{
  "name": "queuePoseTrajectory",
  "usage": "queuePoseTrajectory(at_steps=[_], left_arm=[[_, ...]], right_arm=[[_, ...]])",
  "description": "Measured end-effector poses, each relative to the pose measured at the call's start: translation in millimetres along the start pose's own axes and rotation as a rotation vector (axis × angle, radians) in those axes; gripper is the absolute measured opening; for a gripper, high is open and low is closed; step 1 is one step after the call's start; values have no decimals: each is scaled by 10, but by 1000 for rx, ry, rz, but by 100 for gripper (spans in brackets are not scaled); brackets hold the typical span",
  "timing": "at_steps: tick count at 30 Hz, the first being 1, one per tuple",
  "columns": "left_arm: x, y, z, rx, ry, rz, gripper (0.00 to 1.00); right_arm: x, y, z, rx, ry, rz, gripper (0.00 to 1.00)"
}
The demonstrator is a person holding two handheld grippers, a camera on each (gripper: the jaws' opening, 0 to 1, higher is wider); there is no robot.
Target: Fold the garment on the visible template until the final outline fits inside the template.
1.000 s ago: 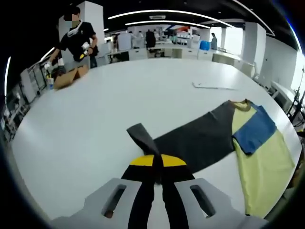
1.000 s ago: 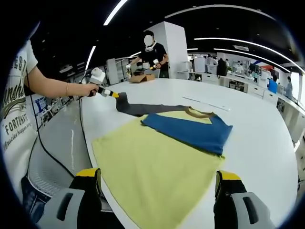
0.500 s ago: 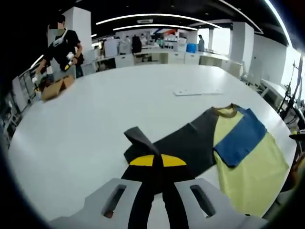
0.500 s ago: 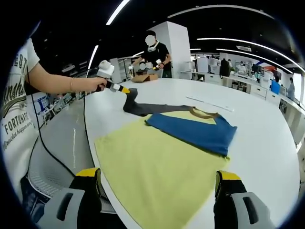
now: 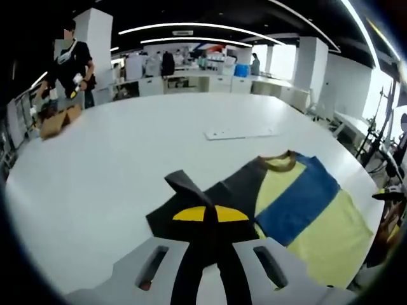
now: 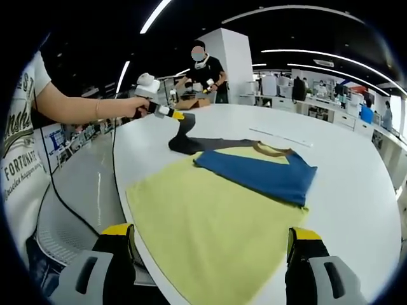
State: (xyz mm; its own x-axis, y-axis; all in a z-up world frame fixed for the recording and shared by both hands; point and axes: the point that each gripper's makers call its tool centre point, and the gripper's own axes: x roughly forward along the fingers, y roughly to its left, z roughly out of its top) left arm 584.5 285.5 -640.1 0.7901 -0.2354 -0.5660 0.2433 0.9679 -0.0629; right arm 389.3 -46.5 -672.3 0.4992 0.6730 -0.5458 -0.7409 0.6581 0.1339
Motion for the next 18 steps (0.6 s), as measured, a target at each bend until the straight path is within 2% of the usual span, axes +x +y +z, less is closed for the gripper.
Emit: queuePoseTrajectory(at_steps=[12,18], left_arm=[[170,-434,214,15,-29,-77,0],[263,-681,260,26,-29,-121,0]], right_arm=[[11,0,-20,0,7,5,99],[2,-16,-27,0,8,3,99]])
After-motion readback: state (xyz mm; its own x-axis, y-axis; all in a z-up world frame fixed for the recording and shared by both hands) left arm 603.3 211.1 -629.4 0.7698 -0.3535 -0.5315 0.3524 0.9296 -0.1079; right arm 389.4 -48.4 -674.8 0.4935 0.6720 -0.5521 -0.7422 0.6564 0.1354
